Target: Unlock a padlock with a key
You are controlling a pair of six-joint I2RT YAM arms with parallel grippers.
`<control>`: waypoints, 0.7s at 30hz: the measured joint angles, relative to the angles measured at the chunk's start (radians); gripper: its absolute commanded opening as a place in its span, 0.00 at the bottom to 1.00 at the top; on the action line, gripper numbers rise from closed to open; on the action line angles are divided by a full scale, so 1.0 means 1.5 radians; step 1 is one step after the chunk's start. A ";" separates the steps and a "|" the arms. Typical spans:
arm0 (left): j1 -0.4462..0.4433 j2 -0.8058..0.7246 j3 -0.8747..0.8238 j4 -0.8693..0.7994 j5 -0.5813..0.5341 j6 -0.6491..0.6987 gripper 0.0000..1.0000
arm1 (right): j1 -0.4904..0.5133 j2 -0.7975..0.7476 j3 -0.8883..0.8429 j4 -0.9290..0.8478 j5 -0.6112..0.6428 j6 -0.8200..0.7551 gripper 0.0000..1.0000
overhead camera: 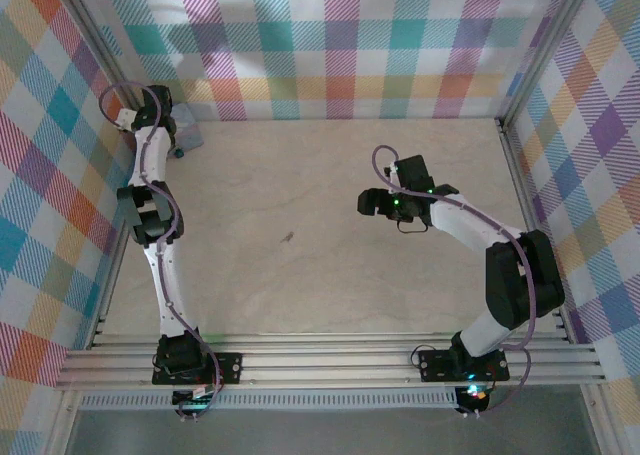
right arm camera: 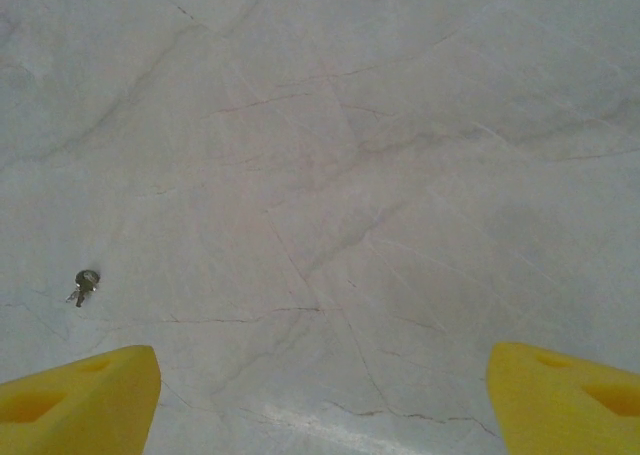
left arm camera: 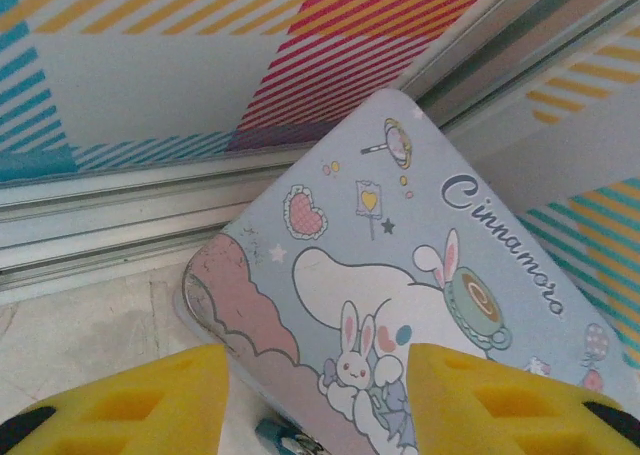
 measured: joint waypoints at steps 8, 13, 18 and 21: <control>0.000 0.043 0.010 -0.006 0.002 -0.015 0.50 | 0.003 0.008 0.005 0.000 0.002 0.000 0.85; 0.001 0.042 0.007 -0.009 0.005 -0.018 0.50 | 0.006 0.016 0.005 0.000 0.002 0.000 0.85; 0.001 0.011 -0.051 0.019 0.011 -0.020 0.51 | 0.008 0.016 0.005 0.001 0.002 0.000 0.85; 0.000 -0.007 -0.078 0.021 0.017 -0.020 0.51 | 0.009 0.016 0.005 0.001 0.002 0.000 0.85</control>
